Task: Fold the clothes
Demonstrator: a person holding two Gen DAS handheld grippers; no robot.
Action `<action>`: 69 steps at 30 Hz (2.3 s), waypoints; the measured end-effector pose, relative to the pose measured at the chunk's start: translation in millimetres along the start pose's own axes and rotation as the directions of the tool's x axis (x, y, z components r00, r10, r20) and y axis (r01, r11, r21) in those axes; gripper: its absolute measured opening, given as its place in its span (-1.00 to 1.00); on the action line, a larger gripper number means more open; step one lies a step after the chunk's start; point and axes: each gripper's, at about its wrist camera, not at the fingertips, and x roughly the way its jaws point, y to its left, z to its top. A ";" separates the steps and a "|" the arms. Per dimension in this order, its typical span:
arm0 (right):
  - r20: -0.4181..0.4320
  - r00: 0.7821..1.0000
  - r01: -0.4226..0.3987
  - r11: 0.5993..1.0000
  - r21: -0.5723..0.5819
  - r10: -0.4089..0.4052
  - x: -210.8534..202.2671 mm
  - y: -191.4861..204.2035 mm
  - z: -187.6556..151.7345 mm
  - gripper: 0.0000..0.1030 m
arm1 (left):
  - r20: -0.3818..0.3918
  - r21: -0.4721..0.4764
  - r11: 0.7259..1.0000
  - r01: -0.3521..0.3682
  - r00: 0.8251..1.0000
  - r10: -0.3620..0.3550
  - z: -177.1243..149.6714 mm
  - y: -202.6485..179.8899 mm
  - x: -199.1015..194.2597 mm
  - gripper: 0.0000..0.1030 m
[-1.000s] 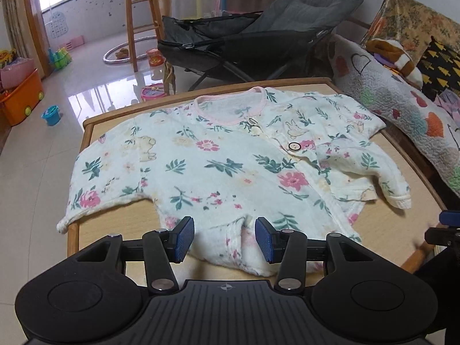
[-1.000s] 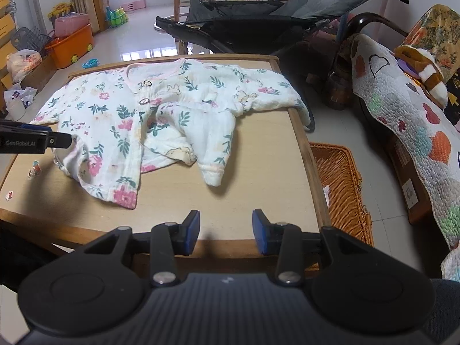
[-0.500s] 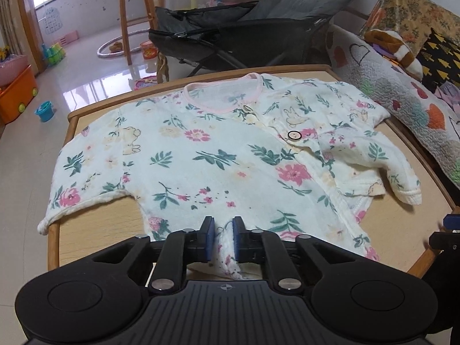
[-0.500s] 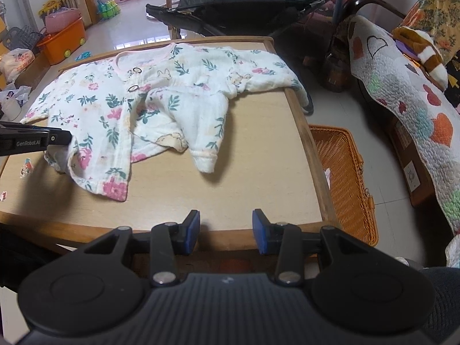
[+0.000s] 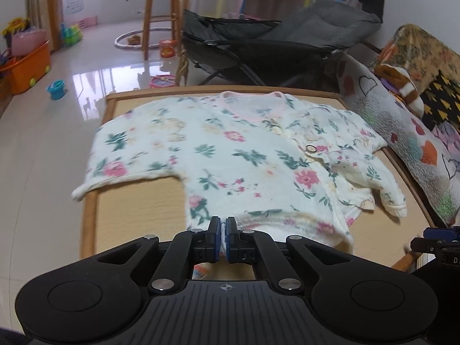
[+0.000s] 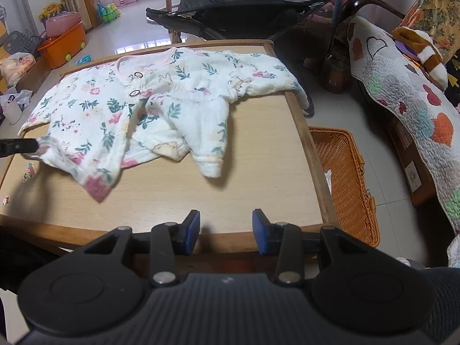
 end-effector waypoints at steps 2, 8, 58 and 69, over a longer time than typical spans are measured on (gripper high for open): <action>0.003 1.000 -0.003 1.000 -0.003 0.003 -0.9 0.7 0.4 -0.23 | 0.000 -0.010 1.000 -0.002 1.000 0.002 -2.3 5.3 -6.0 -0.94; 0.009 1.000 -0.016 1.000 -0.007 0.016 -4.3 2.1 2.4 -0.23 | 0.003 -0.021 1.000 -0.006 1.000 0.006 -6.6 14.3 -18.9 -0.93; 0.026 0.992 -0.122 0.989 -0.080 0.125 -18.7 -3.6 77.4 -0.92 | 0.030 -0.159 0.982 0.107 0.994 -0.103 -8.4 24.9 -42.6 -0.92; -0.128 0.989 0.043 0.976 -0.212 -0.071 25.1 -2.2 50.7 -0.83 | -0.118 -0.076 0.997 -0.002 0.993 -0.007 -26.7 6.1 -16.0 -0.71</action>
